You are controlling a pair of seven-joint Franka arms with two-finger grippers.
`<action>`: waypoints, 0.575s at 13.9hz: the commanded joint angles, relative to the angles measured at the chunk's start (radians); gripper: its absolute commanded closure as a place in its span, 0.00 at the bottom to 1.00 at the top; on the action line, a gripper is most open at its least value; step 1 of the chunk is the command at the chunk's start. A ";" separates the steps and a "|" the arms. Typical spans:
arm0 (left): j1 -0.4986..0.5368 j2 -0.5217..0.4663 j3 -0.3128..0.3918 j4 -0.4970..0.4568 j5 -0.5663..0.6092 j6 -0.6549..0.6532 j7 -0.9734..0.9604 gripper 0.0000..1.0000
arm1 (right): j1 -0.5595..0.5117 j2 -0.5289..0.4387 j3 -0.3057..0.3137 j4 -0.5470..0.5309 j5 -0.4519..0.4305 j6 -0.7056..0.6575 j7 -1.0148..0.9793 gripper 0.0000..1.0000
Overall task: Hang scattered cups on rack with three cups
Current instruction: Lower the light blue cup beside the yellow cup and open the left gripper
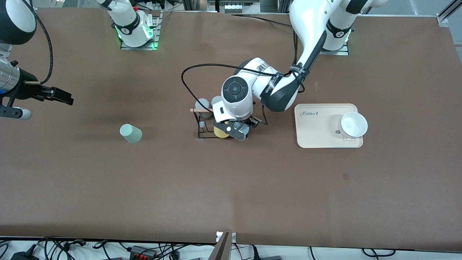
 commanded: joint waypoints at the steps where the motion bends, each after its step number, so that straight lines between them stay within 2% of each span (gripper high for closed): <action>1: 0.005 0.003 -0.003 0.021 0.000 -0.038 -0.002 0.00 | -0.003 -0.010 0.001 -0.006 0.015 -0.005 -0.014 0.00; 8: 0.143 -0.167 -0.002 0.021 0.007 -0.104 -0.004 0.00 | -0.003 -0.008 0.001 -0.006 0.015 -0.007 -0.014 0.00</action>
